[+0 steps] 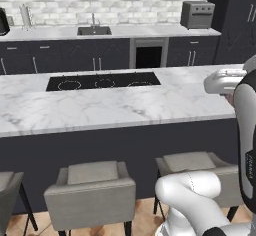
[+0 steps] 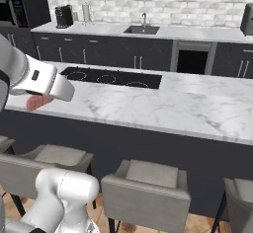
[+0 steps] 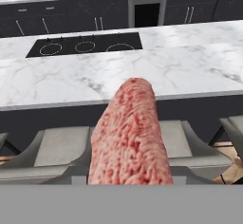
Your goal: Open the fridge, remove the orange, carrot, and steak, and place them on any counter.
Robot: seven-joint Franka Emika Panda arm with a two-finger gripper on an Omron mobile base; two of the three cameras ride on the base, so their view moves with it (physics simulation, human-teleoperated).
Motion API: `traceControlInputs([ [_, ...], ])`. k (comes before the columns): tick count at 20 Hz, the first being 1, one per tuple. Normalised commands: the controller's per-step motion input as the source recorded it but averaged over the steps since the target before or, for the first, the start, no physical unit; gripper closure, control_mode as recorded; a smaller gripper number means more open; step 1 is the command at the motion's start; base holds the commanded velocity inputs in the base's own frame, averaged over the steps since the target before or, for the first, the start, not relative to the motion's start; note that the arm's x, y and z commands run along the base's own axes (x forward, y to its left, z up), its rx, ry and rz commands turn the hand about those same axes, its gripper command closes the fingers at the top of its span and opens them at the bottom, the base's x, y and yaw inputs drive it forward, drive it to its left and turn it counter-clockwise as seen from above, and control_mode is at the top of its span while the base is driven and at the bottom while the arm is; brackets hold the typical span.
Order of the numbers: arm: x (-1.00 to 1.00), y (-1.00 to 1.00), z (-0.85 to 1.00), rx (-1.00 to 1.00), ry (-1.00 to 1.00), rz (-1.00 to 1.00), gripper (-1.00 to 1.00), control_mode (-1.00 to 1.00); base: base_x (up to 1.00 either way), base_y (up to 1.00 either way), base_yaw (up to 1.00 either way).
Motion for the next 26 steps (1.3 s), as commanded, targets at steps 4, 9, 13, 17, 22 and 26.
traceControlInputs([
  [4, 0.00, 0.00, 0.00, 0.00, 0.00, 0.00, 1.00, 1.00, 0.26, 0.00, 0.00],
  [9, 0.93, 0.00, -0.45, 0.00, 0.22, 0.00, 1.00, -1.00, 0.00, 0.00, 0.00],
  [13, 1.00, 0.00, -0.62, 0.00, 0.20, 0.00, 1.00, -1.00, 0.00, 0.00, 0.00],
  [17, 1.00, 0.00, -0.73, 0.00, 0.04, 0.00, 1.00, -1.00, 0.00, 0.00, 0.00],
  [22, 1.00, -0.03, -0.65, 0.01, 0.00, 0.01, 1.00, -1.00, 0.00, 0.00, 0.00],
  [26, 0.78, 0.00, -0.33, 0.00, -0.13, 0.03, 1.00, -1.00, 0.00, 0.00, 0.00],
])
